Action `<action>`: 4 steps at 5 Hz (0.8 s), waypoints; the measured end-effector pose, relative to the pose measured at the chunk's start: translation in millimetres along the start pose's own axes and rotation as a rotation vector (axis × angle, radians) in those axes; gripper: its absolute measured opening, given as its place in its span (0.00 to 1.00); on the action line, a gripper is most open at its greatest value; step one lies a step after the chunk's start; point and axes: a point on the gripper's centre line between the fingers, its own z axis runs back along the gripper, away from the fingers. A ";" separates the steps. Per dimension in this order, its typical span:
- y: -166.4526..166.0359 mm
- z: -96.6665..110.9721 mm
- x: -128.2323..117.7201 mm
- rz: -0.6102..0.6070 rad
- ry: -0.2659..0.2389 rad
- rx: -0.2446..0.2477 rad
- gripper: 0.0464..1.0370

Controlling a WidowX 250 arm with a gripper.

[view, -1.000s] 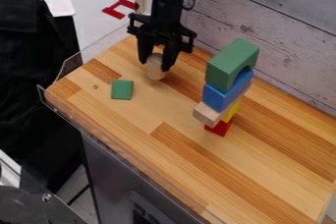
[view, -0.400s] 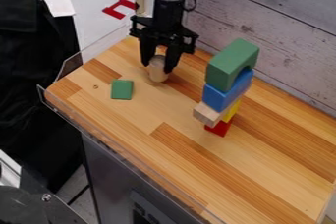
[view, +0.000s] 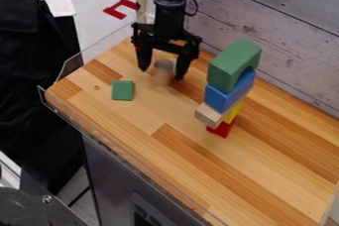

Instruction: Remove the cylinder from the tower and put it above the triangle

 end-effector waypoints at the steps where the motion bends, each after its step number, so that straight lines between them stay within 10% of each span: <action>1: -0.4 16.0 -8.9 0.009 -0.020 -0.006 0.96; 4: -18.7 99.2 -42.7 -0.051 -0.088 0.008 0.96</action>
